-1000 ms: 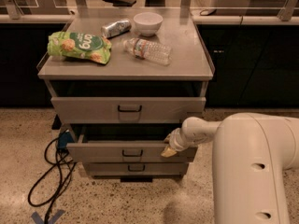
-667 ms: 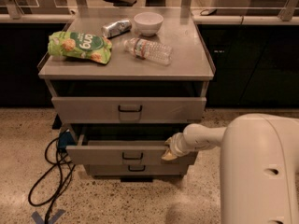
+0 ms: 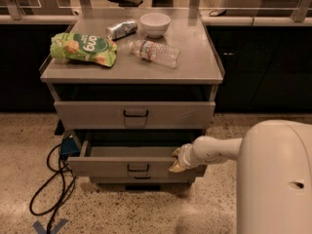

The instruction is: Open middle drawer

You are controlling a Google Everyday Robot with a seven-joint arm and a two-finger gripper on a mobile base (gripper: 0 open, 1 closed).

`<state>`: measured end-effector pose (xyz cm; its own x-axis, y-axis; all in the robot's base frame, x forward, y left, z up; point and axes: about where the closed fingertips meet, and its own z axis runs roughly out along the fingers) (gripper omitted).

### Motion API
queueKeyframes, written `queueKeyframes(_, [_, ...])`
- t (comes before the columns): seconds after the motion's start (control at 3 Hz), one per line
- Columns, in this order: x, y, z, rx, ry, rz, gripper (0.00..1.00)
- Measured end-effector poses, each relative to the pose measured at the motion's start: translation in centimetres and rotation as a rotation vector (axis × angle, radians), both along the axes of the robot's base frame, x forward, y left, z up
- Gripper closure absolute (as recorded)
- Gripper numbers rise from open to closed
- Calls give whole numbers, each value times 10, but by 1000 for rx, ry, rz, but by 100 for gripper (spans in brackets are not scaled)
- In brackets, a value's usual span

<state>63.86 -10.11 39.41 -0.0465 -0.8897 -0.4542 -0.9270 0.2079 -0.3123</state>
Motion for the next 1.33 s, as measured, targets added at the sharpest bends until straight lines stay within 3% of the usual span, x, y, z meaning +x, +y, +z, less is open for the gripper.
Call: queueKeyframes(1.33, [-37, -3, 4, -4, -61, -5, 100])
